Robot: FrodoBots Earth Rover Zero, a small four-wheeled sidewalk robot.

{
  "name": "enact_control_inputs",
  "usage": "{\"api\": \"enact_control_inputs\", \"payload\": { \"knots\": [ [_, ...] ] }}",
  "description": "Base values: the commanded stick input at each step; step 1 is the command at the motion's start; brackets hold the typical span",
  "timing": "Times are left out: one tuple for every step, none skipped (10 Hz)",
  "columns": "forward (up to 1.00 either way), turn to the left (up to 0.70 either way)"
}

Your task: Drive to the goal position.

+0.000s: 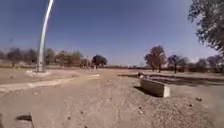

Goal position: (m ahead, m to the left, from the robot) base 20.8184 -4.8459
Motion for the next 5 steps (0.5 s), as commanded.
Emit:
{"api": "enact_control_inputs", "payload": {
  "knots": [
    [0.50,0.00],
    [0.50,0.00],
    [0.50,0.00],
    [0.50,0.00],
    [0.50,0.00]
  ]
}}
